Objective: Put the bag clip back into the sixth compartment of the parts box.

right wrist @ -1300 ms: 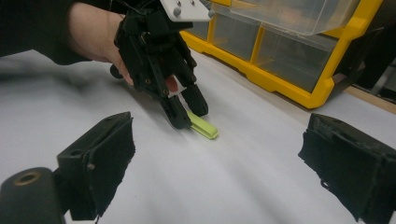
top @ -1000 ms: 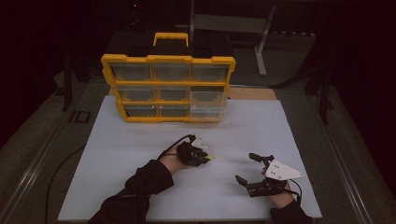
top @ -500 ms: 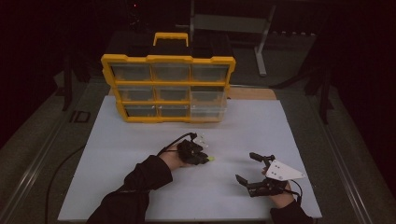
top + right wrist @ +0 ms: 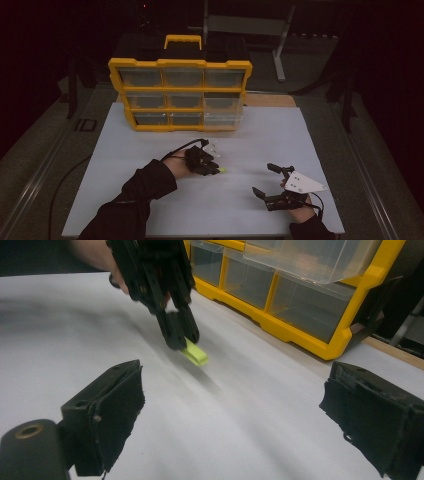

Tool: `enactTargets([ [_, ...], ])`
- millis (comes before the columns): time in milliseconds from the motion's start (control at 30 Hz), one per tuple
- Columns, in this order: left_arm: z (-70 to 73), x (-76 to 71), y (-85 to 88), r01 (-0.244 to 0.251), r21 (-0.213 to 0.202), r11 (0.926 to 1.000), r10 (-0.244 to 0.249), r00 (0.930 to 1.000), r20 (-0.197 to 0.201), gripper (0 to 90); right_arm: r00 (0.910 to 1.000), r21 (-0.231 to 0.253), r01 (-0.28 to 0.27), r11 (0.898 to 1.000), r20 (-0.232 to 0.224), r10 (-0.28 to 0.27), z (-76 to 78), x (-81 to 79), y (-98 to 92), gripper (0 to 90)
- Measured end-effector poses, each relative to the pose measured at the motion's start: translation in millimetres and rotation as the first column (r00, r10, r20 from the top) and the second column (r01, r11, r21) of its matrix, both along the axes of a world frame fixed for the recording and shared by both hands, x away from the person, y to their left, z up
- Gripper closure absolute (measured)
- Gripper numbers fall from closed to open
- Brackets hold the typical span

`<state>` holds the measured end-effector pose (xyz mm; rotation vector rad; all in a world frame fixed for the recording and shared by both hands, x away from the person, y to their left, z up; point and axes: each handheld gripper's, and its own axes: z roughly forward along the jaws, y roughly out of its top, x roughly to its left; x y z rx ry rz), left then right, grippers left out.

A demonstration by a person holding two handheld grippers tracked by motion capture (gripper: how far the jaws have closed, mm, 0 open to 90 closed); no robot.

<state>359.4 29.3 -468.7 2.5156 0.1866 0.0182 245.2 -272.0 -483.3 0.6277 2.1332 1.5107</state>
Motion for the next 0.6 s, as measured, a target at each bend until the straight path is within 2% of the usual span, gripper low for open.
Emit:
enactTargets([
  [167, 14.2, -3.4, 4.8, 0.034, 0.001, 0.9994, -0.034, 0.9994, 0.004, 78.6, 1.0, 0.002, -0.003, 1.0, -0.002, 0.003, -0.1, 0.1, 0.5, 9.1],
  [600, 55.6, -4.3, 15.4, 0.083, -0.003, 0.9965, -0.083, 0.9963, 0.018, 78.6, 1.0, 0.004, -0.01, 1.0, -0.003, 0.01, 0.1, -0.1, 1.3, 9.1],
])
